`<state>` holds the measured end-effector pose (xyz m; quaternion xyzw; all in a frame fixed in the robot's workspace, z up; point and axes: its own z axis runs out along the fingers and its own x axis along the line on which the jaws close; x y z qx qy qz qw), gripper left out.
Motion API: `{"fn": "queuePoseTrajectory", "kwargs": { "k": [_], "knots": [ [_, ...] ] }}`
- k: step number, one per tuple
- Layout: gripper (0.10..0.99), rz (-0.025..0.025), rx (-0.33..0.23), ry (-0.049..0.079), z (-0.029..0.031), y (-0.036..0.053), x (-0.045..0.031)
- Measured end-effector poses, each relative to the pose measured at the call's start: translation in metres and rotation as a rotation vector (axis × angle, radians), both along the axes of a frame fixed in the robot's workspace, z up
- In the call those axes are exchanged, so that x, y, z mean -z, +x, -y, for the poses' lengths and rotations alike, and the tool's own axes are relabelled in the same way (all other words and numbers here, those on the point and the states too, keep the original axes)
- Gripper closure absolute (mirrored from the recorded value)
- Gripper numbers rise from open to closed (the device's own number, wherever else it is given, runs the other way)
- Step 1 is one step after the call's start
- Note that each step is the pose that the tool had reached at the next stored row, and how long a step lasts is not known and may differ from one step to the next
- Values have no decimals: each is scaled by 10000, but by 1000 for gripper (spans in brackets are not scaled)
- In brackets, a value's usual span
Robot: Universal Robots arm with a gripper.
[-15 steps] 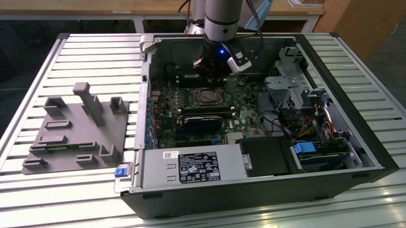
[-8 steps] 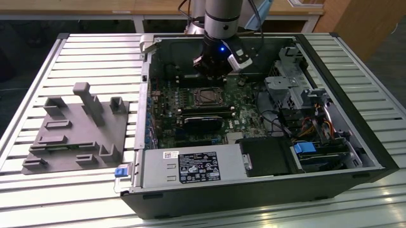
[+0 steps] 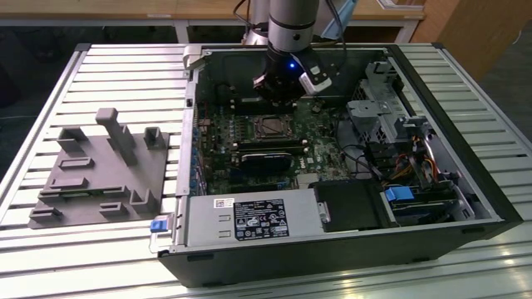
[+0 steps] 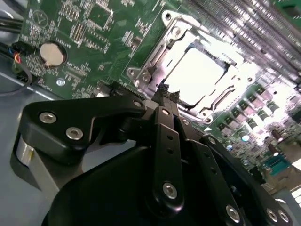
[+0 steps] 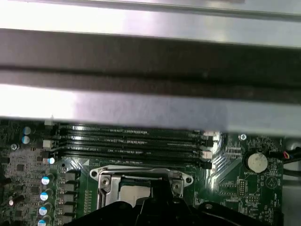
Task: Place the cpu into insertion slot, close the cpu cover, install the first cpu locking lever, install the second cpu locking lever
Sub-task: 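Install the second cpu locking lever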
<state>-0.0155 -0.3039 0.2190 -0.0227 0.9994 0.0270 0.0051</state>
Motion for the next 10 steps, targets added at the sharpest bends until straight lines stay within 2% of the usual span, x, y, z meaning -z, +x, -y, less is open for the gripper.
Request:
{"fn": "queuePoseTrajectory", "kwargs": {
  "k": [5,10],
  "knots": [
    [980,0,0,0,68,0,0],
    [980,0,0,0,75,0,-35]
  ]
}}
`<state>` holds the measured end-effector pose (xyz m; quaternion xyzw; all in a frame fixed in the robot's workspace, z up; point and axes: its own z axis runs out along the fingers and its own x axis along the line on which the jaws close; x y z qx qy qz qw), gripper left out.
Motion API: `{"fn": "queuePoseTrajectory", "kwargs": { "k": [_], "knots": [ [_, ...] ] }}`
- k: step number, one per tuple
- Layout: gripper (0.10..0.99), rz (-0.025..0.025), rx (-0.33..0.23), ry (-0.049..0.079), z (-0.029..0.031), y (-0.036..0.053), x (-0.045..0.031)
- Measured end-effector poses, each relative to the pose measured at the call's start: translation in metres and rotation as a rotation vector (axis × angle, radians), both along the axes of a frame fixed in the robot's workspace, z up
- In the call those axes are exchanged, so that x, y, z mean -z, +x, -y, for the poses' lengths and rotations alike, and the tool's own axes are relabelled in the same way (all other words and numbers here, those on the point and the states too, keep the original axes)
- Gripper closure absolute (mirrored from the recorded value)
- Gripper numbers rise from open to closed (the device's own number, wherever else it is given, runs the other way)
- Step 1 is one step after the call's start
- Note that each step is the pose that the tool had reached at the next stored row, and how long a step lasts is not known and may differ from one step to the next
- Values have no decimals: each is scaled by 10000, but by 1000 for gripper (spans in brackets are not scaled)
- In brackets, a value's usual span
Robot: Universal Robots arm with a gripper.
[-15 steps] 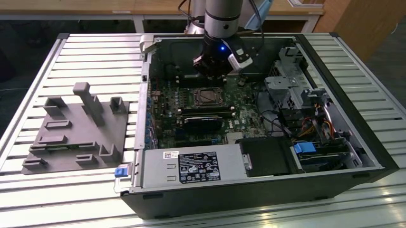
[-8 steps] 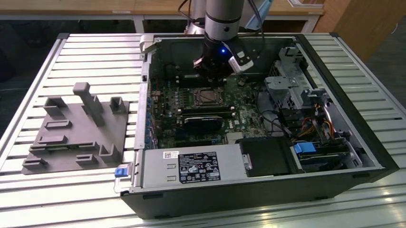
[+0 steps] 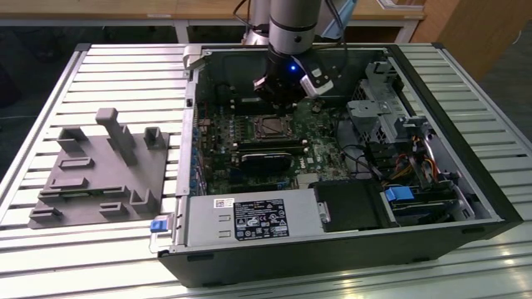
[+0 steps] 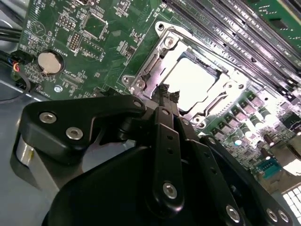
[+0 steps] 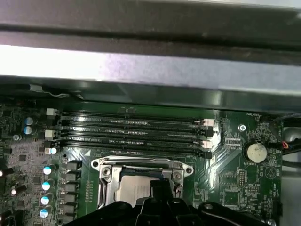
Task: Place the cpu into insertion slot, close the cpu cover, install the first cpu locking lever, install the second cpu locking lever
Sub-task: 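Install the second cpu locking lever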
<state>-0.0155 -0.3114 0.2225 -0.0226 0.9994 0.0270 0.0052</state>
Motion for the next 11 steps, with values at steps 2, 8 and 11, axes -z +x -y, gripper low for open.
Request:
{"fn": "queuePoseTrajectory", "kwargs": {
  "k": [2,8,11],
  "knots": [
    [980,0,0,-1,1,0,-47],
    [980,1,-1,2,6,0,-149],
    [980,0,-1,0,21,0,-150]
  ]
}}
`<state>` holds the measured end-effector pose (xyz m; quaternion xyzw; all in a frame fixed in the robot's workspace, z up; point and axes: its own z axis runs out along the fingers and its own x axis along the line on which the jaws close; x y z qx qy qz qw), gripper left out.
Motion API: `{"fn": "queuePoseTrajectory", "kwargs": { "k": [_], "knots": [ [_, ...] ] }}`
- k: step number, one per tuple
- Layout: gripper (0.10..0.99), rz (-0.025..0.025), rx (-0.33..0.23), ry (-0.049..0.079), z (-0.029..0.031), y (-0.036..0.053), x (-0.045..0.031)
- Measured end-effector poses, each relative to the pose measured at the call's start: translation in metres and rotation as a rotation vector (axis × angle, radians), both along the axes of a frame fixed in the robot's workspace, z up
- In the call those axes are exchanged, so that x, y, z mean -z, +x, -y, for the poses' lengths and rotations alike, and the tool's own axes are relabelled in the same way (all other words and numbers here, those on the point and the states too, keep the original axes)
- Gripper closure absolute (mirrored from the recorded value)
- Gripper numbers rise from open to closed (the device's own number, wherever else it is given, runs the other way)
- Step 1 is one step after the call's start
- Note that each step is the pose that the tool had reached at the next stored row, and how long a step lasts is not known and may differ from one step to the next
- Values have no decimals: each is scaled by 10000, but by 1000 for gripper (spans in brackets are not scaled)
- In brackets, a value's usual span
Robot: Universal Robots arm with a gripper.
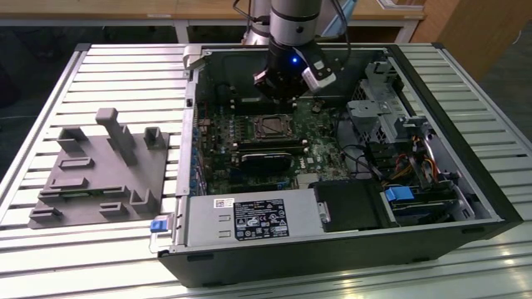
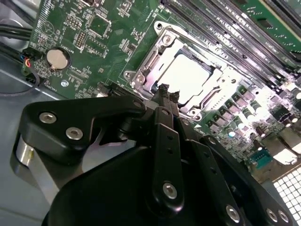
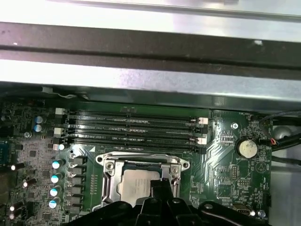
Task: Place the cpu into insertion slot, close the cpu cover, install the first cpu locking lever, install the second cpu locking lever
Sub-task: 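Install the second cpu locking lever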
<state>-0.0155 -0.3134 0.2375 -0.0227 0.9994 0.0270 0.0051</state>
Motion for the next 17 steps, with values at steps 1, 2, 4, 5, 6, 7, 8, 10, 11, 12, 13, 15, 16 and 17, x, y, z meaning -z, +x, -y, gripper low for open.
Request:
{"fn": "queuePoseTrajectory", "kwargs": {
  "k": [1,2,4,5,6,7,8,10,11,12,13,15,16,17],
  "knots": [
    [980,0,0,1,8,0,0],
    [980,0,0,1,16,0,0],
    [980,0,1,-1,37,0,0],
    [980,0,1,0,49,0,0],
    [980,0,0,0,63,0,0],
    [980,0,0,0,77,0,0],
    [980,0,0,0,93,-1,0],
    [980,0,0,0,135,-1,0],
    [980,0,0,0,157,-1,0],
    [980,1,0,1,174,-1,0],
    [980,-4,1,0,188,-1,0],
    [980,-41,1,14,208,-1,-1],
    [980,-57,1,56,218,-1,-3],
    [980,-81,1,107,227,-1,-5]
  ]
}}
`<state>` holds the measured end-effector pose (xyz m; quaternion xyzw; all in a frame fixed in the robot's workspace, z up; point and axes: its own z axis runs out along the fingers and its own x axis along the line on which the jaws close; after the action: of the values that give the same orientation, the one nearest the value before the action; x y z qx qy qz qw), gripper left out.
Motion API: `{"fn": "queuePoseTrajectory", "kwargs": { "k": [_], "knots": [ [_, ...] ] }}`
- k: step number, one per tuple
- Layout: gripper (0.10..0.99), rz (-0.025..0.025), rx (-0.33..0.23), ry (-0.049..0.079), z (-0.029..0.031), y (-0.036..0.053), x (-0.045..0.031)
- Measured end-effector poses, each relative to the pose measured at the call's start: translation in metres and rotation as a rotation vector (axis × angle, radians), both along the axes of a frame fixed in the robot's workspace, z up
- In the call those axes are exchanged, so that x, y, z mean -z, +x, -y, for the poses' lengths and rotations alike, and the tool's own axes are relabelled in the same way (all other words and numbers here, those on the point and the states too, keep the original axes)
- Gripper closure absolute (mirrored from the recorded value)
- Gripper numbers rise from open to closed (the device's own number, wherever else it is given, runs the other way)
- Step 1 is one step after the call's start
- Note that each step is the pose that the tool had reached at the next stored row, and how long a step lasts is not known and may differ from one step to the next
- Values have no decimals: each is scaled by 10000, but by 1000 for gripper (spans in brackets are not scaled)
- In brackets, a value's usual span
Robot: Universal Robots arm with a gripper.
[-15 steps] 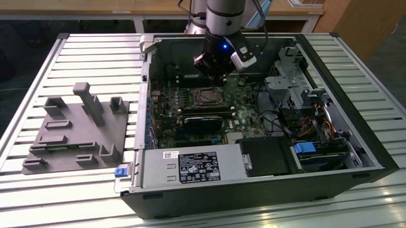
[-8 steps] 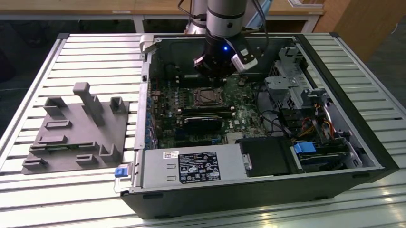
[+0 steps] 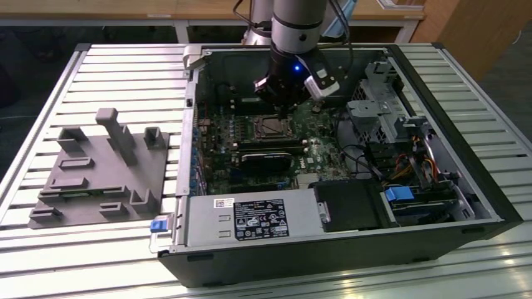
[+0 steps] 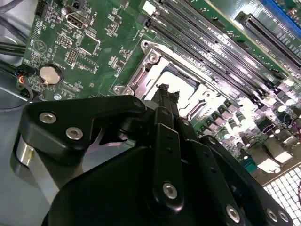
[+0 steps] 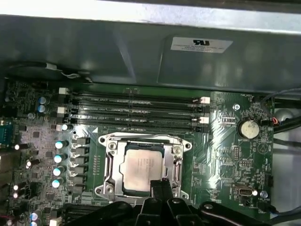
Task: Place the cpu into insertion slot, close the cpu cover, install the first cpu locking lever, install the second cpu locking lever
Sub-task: 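Install the second cpu locking lever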
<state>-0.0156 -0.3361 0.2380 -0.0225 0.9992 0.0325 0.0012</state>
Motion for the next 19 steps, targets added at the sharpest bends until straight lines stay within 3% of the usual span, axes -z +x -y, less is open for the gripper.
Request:
{"fn": "queuePoseTrajectory", "kwargs": {
  "k": [4,10,19],
  "knots": [
    [980,-65,-1,145,72,0,0],
    [980,-70,-1,199,192,-5,7],
    [980,-71,-31,253,279,-22,60]
  ]
}}
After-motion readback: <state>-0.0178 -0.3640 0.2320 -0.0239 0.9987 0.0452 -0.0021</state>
